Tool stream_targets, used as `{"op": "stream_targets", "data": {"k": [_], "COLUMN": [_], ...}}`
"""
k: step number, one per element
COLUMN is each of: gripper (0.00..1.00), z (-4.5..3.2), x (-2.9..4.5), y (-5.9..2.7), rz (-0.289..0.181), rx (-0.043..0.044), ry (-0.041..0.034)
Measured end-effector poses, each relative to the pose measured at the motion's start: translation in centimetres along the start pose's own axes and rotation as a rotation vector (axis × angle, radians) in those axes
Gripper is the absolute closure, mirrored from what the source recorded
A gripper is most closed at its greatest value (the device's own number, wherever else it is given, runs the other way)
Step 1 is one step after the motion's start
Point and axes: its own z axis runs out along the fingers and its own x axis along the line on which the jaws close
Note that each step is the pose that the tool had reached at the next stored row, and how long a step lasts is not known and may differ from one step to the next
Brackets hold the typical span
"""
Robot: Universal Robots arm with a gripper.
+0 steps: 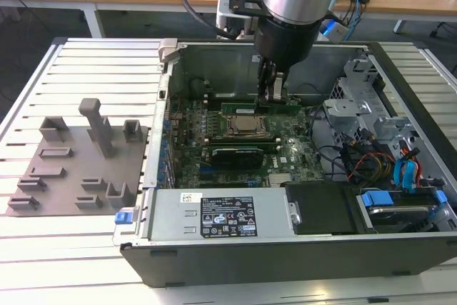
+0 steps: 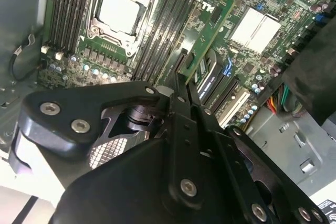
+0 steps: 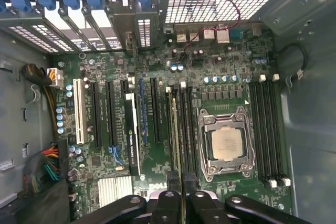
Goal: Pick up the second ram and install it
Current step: 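Insert the second ram into the second slot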
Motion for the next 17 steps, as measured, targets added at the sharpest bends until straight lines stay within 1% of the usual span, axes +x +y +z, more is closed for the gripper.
{"op": "stream_targets", "data": {"k": [2,6,8,10,12,15,17], "gripper": [0.86,0.86,0.86,0.86,0.86,0.86,0.86], "z": [0.43,1.83,2.06,2.79,3.15,3.88,4.18], "x": [0.03,0.13,0.14,-0.26,-0.26,-0.21,-0.19], "y": [-0.03,-0.13,-0.15,-0.17,-0.18,-0.24,-0.26], "rz": [0.0,0.0,0.0,0.0,0.0,0.0,0.0], "rx": [0.0,0.0,0.0,0.0,0.0,-0.0001,-0.0001], "ry": [0.0,0.0,0.0001,0.0,0.0001,0.0001,0.0002]}}
